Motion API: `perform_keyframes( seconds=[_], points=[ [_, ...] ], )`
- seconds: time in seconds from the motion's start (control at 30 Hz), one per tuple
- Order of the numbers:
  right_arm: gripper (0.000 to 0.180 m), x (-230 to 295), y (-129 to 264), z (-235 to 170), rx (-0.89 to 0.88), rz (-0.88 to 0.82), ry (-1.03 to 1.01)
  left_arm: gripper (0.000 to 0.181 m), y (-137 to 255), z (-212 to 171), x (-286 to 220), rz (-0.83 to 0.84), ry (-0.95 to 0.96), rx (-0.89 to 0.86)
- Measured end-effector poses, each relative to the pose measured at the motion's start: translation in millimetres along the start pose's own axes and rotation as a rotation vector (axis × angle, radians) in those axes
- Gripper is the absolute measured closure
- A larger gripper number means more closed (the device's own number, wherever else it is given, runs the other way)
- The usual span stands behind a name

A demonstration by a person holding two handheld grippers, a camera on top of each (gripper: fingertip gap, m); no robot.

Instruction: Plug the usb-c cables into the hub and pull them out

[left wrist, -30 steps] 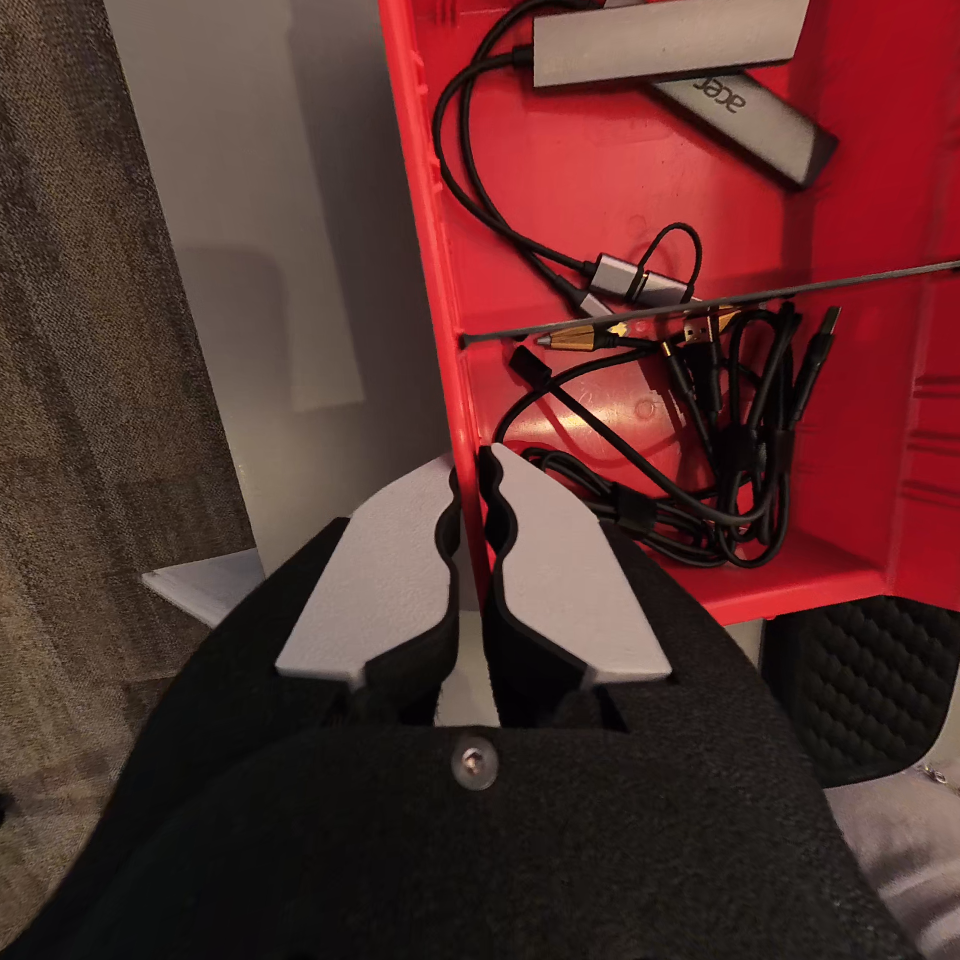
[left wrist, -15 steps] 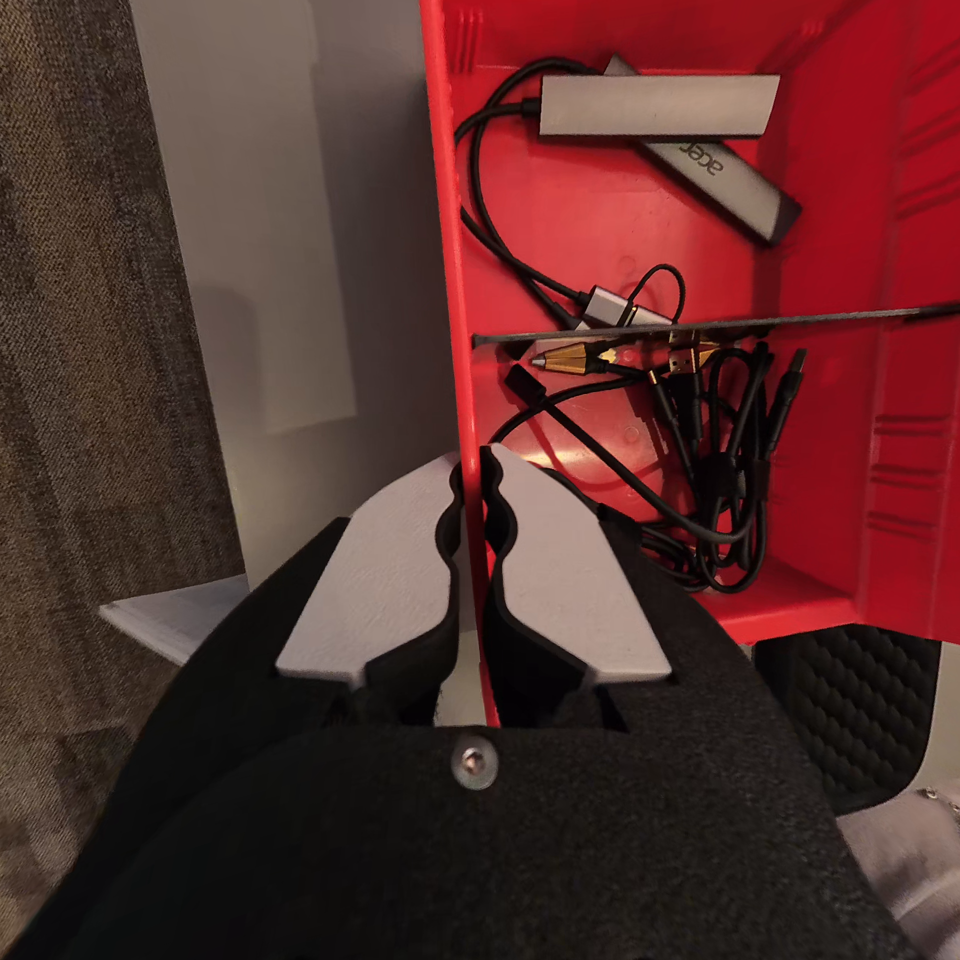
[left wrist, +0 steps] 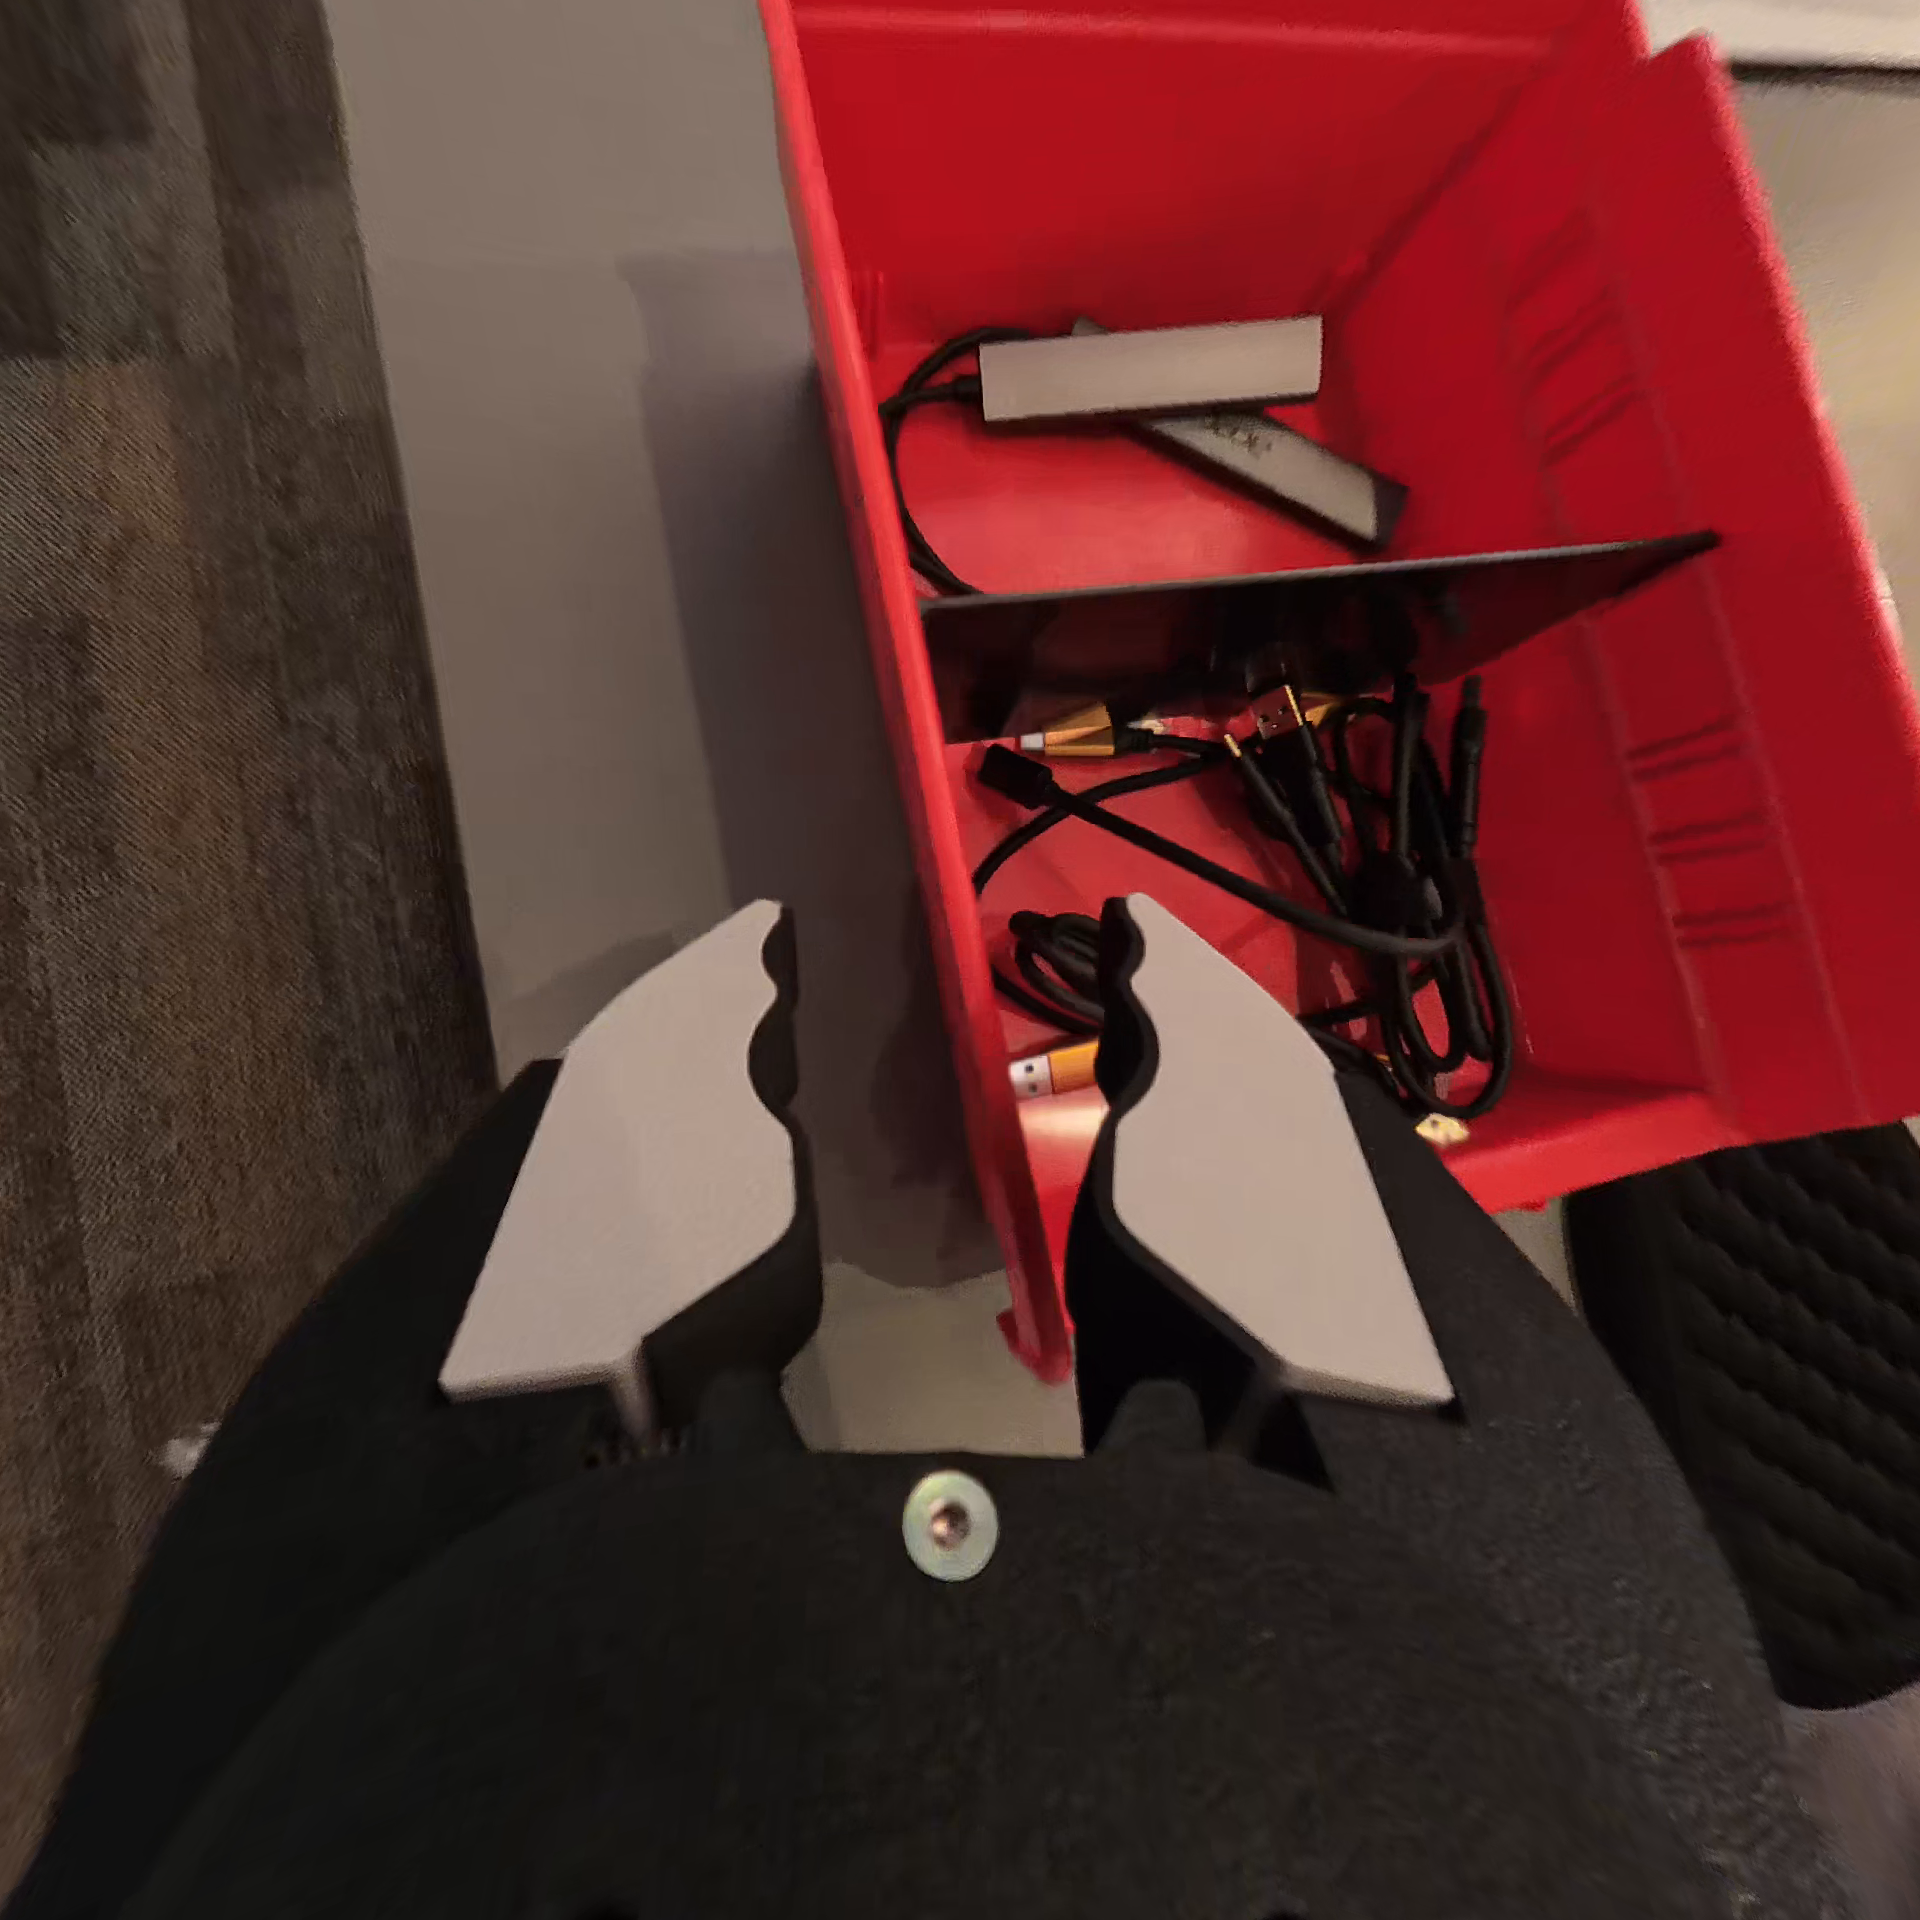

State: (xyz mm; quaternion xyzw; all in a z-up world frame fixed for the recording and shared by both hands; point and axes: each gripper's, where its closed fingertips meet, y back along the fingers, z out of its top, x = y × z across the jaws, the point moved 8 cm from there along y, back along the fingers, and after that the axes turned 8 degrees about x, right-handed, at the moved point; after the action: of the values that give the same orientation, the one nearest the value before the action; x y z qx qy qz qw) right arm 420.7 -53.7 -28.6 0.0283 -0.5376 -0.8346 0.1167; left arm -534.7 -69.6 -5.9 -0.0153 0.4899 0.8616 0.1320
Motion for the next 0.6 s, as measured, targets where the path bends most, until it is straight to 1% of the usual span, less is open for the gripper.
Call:
perform_keyframes(
  seconds=[0.13,0.2,0.27,0.3,0.4,0.47,0.5,0.53,0.6],
  points=[
    [0.129,1.9,34.4,-26.0,-0.273,-0.085,-0.027,0.125,32.9,-34.8,10.6,0.034,0.046,-0.163],
    [0.128,0.6,51.5,-41.8,-0.369,-0.152,-0.034,0.126,52.7,-49.2,19.7,0.041,0.081,-0.237],
    [0.127,-3.0,74.6,-49.3,-0.452,-0.248,-0.014,0.125,81.3,-51.0,27.8,0.034,0.097,-0.299],
    [0.125,-4.8,89.8,-48.0,-0.481,-0.303,-0.001,0.123,99.6,-45.8,29.0,0.023,0.095,-0.325],
    [0.111,0.5,146.5,-22.9,-0.559,-0.445,0.035,0.12,167.5,-7.3,9.6,0.009,0.019,-0.428],
    [0.111,19.4,187.0,5.5,-0.631,-0.487,0.073,0.119,212.1,27.5,-22.9,0.046,-0.081,-0.502],
    [0.111,33.6,206.9,21.1,-0.688,-0.505,0.099,0.115,229.7,45.2,-43.0,0.073,-0.135,-0.524],
    [0.113,50.6,225.4,37.2,-0.748,-0.516,0.126,0.109,243.0,62.5,-65.2,0.098,-0.189,-0.536],
    [0.114,90.2,255.8,69.1,-0.853,-0.508,0.175,0.097,256.9,96.0,-113.3,0.142,-0.283,-0.552]
  ],
)
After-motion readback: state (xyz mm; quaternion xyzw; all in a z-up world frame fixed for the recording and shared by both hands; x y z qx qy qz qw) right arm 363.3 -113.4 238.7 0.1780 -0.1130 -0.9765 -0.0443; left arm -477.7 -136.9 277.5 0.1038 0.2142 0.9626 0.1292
